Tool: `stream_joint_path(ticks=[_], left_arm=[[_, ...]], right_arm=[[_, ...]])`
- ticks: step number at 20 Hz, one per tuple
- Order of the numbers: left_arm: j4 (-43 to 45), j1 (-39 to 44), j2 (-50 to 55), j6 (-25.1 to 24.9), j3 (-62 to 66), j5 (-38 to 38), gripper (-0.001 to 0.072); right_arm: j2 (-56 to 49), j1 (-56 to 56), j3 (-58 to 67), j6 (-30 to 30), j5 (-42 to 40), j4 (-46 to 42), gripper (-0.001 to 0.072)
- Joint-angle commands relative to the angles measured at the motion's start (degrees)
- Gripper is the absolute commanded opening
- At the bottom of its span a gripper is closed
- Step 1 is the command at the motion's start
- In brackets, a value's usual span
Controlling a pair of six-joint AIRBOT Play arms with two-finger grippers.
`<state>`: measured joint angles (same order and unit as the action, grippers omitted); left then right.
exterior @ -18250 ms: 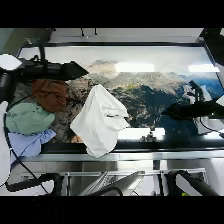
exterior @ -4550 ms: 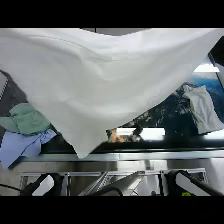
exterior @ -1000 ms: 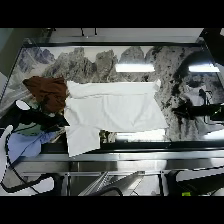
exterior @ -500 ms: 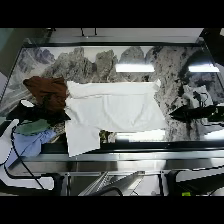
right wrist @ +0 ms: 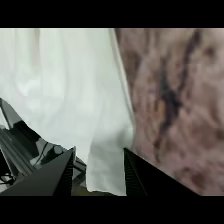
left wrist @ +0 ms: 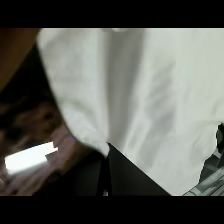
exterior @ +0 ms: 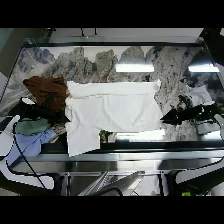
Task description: Fold the shirts.
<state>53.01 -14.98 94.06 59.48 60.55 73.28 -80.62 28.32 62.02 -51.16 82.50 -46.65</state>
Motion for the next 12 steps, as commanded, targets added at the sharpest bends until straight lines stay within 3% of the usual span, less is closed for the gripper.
stream_joint_path(ticks=[1,12], left_arm=[[-0.22,-2.19,-1.75,-0.15,0.2,1.99,0.0014],[-0.24,-1.97,-3.32,-0.48,0.17,2.47,0.0014]], right_arm=[[1.68,1.44,3.76,-0.17,-0.85,-1.25,0.0381],[1.14,2.97,3.93,-0.7,0.15,-3.72,0.0394]])
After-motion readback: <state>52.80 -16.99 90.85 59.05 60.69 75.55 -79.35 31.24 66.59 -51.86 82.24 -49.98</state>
